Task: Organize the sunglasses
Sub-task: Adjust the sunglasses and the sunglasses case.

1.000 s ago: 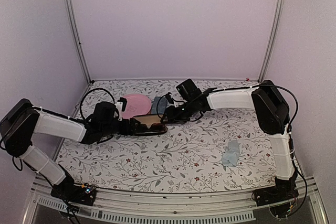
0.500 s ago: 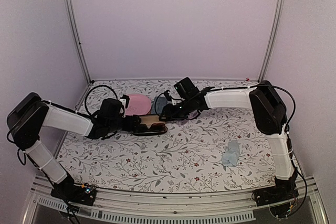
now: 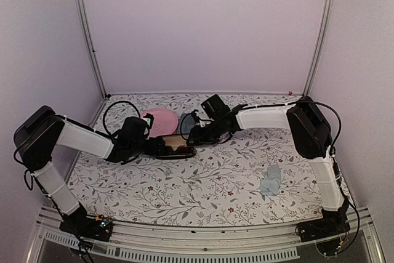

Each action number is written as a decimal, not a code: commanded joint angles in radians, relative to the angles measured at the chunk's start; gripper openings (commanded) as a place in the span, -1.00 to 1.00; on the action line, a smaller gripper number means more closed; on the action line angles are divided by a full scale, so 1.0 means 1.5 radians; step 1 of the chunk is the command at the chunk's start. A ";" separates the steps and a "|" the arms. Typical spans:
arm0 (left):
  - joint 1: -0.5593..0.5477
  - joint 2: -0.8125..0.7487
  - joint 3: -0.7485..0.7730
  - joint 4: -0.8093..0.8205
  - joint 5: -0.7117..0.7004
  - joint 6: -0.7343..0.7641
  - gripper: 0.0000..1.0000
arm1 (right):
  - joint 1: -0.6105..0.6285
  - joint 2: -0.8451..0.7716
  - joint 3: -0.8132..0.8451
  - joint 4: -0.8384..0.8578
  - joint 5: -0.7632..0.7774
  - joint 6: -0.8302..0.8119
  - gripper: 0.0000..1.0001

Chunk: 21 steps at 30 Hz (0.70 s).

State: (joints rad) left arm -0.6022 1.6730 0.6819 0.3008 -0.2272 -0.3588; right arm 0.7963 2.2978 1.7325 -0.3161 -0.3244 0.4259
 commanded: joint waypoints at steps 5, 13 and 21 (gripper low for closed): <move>-0.027 0.007 0.000 -0.035 -0.019 0.008 0.68 | 0.018 0.012 0.018 -0.019 0.028 -0.014 -0.08; -0.044 -0.009 -0.027 -0.042 -0.032 -0.002 0.66 | 0.027 0.008 0.011 -0.023 0.040 -0.017 -0.08; -0.048 -0.025 -0.039 -0.049 -0.036 -0.002 0.66 | 0.040 0.002 0.004 -0.034 0.074 -0.026 -0.08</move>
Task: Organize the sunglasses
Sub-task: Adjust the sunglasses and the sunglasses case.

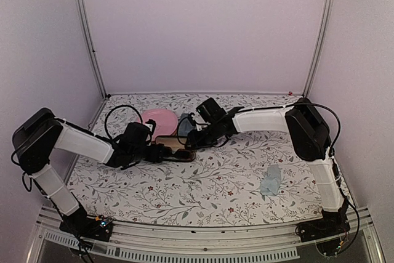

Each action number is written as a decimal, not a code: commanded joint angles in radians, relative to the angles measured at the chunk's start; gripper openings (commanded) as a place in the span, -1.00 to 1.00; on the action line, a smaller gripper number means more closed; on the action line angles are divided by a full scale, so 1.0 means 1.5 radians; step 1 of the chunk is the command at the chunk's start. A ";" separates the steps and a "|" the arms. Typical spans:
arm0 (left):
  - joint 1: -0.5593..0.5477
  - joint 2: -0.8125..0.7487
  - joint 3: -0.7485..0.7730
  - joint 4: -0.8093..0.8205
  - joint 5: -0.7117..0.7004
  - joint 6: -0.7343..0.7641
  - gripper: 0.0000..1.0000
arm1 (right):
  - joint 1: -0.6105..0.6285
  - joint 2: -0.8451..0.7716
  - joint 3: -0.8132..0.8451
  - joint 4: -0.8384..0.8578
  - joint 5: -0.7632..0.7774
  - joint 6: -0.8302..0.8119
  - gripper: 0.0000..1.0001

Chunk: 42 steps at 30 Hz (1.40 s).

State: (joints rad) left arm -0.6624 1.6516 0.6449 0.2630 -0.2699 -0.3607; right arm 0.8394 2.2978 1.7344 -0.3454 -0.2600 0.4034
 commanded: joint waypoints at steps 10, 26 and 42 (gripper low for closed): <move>-0.009 -0.065 -0.032 -0.002 0.012 -0.014 0.66 | 0.023 -0.040 -0.027 0.015 0.068 -0.032 -0.05; -0.008 -0.108 -0.049 0.012 0.019 -0.017 0.65 | 0.024 -0.100 -0.077 0.045 0.068 -0.018 -0.03; -0.007 -0.116 -0.055 0.010 0.014 -0.013 0.66 | 0.023 -0.118 -0.147 0.071 0.041 -0.002 -0.16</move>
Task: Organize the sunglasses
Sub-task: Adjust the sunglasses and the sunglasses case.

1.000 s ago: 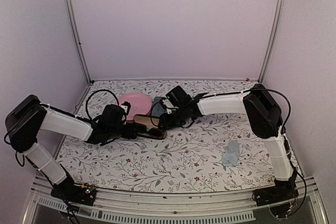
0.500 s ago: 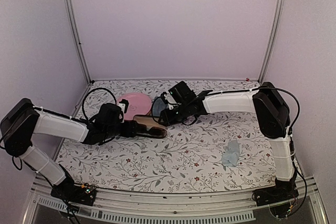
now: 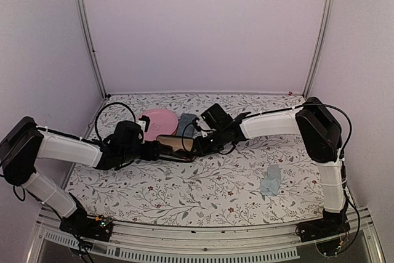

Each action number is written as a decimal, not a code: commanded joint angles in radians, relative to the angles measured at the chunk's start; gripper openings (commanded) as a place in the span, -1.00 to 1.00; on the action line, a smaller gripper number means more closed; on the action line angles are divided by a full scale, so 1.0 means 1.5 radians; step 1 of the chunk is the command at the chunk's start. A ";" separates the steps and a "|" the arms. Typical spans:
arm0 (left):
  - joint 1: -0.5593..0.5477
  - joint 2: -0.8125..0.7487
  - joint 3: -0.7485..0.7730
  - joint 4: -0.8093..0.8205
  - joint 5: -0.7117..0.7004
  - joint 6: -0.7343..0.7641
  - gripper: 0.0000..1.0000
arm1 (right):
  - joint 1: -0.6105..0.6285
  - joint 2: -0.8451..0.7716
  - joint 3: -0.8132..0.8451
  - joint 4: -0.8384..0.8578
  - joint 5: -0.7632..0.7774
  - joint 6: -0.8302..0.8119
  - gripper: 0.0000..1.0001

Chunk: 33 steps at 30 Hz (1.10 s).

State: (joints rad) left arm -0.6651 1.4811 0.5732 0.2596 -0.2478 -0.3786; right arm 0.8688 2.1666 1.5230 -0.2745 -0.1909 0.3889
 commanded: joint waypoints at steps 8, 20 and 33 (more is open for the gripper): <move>0.001 0.021 -0.001 0.013 0.005 0.007 0.66 | 0.003 -0.018 0.005 0.027 -0.008 0.008 -0.17; 0.025 0.048 0.016 0.024 0.046 0.008 0.57 | -0.002 -0.002 0.029 0.015 -0.005 -0.002 -0.17; 0.049 0.042 0.007 0.055 0.081 -0.006 0.53 | -0.010 0.009 0.042 0.004 -0.002 -0.013 -0.17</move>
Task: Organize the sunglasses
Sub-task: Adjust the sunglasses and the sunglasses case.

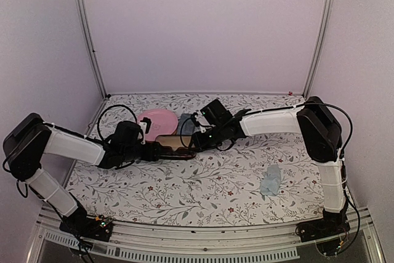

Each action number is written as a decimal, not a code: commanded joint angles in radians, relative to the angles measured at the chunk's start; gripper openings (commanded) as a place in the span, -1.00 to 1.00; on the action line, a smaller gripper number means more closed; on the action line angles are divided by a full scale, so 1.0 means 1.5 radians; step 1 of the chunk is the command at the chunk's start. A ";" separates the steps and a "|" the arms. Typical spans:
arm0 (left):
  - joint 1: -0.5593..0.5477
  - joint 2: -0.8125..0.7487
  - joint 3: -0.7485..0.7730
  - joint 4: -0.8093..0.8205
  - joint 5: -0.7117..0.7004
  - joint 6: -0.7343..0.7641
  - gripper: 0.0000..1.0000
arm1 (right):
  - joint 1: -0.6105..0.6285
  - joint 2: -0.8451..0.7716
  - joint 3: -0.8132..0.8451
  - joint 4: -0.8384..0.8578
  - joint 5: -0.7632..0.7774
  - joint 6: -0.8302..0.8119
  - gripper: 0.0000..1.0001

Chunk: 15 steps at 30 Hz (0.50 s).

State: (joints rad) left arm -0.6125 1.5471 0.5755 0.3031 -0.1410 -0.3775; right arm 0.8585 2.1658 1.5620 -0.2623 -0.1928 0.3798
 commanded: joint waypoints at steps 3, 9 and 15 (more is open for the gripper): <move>0.022 0.011 0.013 0.034 0.011 -0.008 0.52 | -0.004 0.013 0.017 -0.004 -0.001 -0.008 -0.18; 0.025 0.057 0.042 0.024 0.002 0.006 0.48 | -0.004 0.016 0.015 -0.006 0.001 -0.007 -0.19; 0.025 0.079 0.047 0.028 -0.003 0.008 0.47 | -0.004 0.023 0.016 -0.006 -0.002 -0.005 -0.19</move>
State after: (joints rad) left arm -0.5865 1.6421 0.6239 0.3244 -0.1387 -0.3756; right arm 0.8562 2.1689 1.5623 -0.2676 -0.1932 0.3771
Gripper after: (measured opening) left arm 0.735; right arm 0.408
